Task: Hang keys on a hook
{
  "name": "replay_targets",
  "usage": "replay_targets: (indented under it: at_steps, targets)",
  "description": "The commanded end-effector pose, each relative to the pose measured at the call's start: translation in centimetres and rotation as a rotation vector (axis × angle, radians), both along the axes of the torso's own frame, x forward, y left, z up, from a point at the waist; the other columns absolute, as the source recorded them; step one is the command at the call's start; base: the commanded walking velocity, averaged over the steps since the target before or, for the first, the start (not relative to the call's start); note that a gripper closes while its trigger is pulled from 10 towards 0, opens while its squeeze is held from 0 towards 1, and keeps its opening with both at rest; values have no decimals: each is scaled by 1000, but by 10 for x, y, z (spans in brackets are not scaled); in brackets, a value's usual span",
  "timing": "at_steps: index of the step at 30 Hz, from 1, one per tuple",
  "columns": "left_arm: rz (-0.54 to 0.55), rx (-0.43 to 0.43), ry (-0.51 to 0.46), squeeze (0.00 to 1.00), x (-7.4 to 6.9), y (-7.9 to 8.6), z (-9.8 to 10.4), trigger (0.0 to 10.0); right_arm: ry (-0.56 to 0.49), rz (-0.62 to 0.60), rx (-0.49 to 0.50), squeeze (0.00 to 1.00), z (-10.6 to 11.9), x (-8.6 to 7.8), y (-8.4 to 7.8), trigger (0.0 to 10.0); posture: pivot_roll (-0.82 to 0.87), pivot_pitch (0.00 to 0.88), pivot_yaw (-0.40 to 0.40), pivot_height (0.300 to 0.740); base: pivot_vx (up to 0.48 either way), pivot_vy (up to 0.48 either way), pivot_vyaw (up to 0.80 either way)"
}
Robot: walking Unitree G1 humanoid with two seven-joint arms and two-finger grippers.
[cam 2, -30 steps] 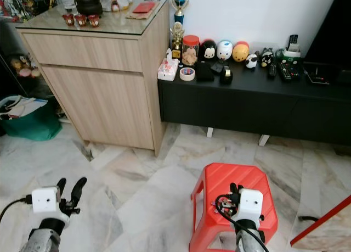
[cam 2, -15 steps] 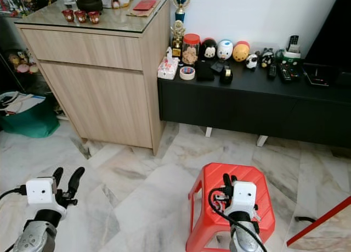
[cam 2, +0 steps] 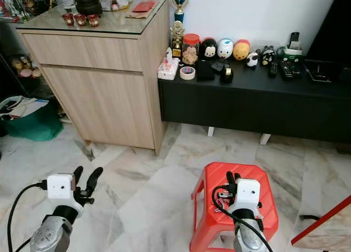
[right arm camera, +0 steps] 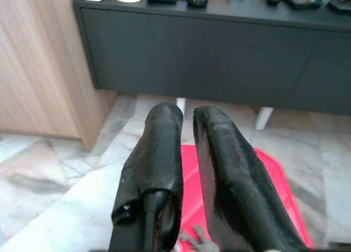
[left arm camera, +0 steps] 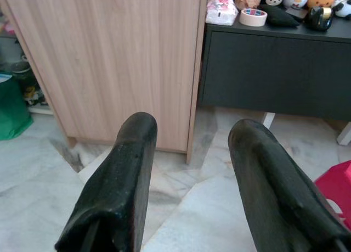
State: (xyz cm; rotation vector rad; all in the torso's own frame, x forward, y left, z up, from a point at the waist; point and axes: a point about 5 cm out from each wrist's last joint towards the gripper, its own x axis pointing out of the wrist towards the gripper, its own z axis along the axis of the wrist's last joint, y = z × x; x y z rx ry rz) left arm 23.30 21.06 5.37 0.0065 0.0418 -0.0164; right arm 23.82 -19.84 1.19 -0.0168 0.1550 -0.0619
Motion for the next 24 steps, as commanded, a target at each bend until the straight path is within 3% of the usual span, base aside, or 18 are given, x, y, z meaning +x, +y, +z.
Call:
replay_targets:
  at_steps: [1, 7, 14, 24]
  targets:
    - [21, 12, 6, 0, -4, 4, -1, 10000, 0, 15, 4, 0, 3, 0, -1, 10000, 51, 0, -59, 734, 0, 0, 0]
    - [50, 13, -8, 0, -7, 6, 2, 10000, 16, 29, 11, 0, 3, -4, 1, 10000, 50, 0, -61, 734, 0, 0, 0]
    - [11, 31, 21, 0, -12, 8, -1, 10000, 41, -15, 36, 0, -1, -11, 1, 10000, 27, 0, -27, 734, 0, 0, 0]
    - [-24, 30, 8, 0, -3, 0, 5, 10000, 59, -38, 40, 0, -1, -12, -1, 10000, 33, 0, -25, 734, 131, 0, 0]
